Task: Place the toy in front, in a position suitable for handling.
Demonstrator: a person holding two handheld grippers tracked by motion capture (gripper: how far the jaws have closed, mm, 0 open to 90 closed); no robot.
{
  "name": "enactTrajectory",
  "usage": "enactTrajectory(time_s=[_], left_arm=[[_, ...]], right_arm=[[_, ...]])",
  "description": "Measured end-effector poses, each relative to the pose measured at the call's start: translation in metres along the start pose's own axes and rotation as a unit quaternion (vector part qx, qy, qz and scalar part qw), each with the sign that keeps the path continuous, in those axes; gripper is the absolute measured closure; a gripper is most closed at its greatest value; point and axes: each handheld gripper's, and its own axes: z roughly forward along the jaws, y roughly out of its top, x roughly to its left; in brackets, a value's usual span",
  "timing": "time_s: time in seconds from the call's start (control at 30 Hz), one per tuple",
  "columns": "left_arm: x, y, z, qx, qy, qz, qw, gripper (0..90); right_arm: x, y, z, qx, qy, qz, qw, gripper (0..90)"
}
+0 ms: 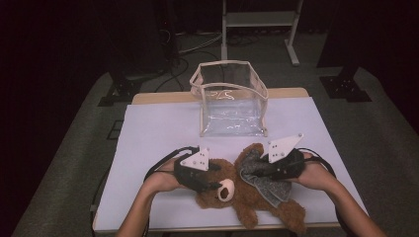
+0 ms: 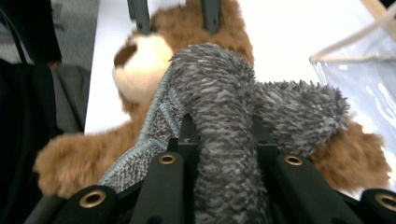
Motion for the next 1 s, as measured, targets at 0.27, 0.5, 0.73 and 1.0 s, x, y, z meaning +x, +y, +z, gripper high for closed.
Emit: enactTrajectory(time_s=[0.27,0.5,0.73,1.0], left_arm=[[-0.004,-0.005,0.000,-0.015,0.008,-0.007,0.9998,44.4],[-0.004,-0.006,0.001,-0.014,0.011,-0.010,0.9998,44.4],[-0.003,-0.006,0.001,-0.012,0.009,-0.010,0.9998,44.4],[-0.005,-0.005,0.001,-0.008,0.009,-0.004,0.9999,44.3]], right_arm=[[-0.001,-0.028,-0.008,-0.043,-0.002,0.040,0.9983,71.8],[-0.005,-0.052,-0.035,-0.028,-0.024,0.063,0.9973,71.7],[-0.018,-0.045,-0.032,-0.016,-0.027,0.072,0.9969,71.6],[-0.028,-0.021,-0.008,-0.025,-0.016,0.063,0.9976,71.4]])
